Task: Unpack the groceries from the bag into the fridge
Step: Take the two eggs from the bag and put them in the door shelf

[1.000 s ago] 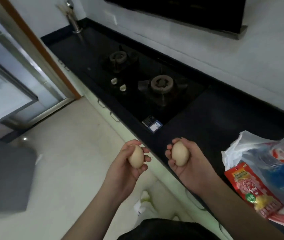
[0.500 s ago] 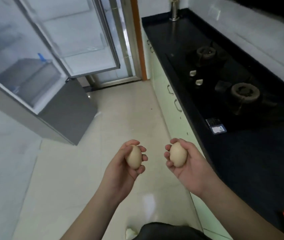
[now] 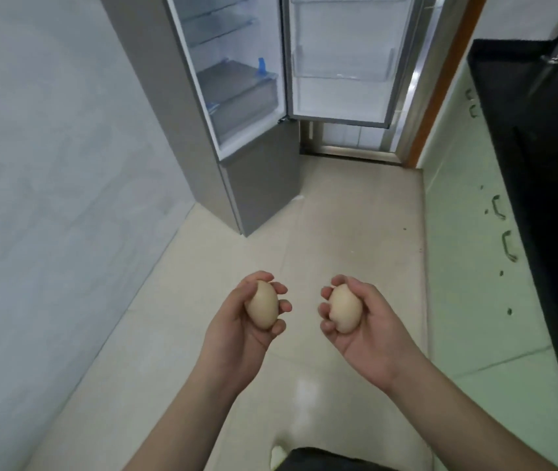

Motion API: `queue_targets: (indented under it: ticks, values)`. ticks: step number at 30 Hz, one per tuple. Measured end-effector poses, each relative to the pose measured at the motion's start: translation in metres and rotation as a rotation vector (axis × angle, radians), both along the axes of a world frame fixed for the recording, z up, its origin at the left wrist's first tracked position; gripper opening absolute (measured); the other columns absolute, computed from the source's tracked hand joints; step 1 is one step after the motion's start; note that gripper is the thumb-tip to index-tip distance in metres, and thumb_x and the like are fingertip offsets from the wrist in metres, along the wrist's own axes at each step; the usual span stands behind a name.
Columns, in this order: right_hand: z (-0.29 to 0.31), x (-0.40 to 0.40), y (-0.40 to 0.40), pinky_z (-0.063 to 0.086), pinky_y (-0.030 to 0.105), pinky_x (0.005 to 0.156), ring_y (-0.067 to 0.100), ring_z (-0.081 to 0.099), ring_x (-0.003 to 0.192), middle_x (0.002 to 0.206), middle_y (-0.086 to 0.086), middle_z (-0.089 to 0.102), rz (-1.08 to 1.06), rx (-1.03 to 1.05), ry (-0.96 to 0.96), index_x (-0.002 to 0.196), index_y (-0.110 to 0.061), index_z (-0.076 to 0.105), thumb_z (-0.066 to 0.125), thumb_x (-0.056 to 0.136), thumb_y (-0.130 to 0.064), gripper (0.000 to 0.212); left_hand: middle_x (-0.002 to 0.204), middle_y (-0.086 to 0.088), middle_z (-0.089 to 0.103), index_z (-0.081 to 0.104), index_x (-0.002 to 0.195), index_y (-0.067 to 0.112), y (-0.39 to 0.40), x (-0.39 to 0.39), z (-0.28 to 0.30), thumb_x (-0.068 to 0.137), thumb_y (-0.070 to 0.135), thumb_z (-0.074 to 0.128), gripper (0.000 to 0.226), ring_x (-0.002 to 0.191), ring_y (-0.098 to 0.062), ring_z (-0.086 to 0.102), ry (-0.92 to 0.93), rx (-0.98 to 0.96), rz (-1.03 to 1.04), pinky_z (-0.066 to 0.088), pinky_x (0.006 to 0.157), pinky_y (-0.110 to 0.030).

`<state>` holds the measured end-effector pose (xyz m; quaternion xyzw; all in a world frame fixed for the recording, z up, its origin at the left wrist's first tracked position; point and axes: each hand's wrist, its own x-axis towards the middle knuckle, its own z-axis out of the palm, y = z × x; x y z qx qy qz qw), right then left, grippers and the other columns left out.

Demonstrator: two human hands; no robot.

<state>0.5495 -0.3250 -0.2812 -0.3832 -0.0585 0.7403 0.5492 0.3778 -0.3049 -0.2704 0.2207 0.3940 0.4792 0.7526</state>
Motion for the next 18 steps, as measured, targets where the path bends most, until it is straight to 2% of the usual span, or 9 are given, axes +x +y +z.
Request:
queue_targets:
  ticks: [5,10,18]
  values:
    - [0.001,-0.064,0.024,0.045,0.025,0.05,0.02,0.056,0.066,0.081,0.008,0.063,0.098,0.015,0.001,0.085,-0.013,0.064,0.056,0.085,-0.023,0.012,0.088,-0.012,0.063,0.059,0.1,0.009,0.003,-0.063,-0.003,0.085,0.021,0.051,0.021,0.068,-0.024,0.06,0.004,0.012,0.1,0.04,0.048,-0.027]
    - [0.001,-0.091,0.046,0.045,0.024,0.048,0.02,0.057,0.065,0.08,0.009,0.062,0.163,0.018,-0.015,0.085,-0.013,0.064,0.055,0.088,-0.022,0.013,0.089,-0.012,0.063,0.058,0.103,0.008,0.016,-0.099,-0.002,0.083,0.022,0.054,0.024,0.069,-0.024,0.061,0.045,0.035,0.164,0.038,0.05,-0.028]
    - [-0.002,-0.064,0.11,0.046,0.024,0.05,0.019,0.058,0.067,0.082,0.007,0.063,0.11,0.028,0.017,0.087,-0.014,0.063,0.059,0.081,-0.024,0.012,0.088,-0.011,0.064,0.059,0.102,0.009,0.067,-0.076,0.004,0.083,0.022,0.055,0.023,0.069,-0.022,0.061,0.001,0.043,0.202,0.04,0.053,-0.026]
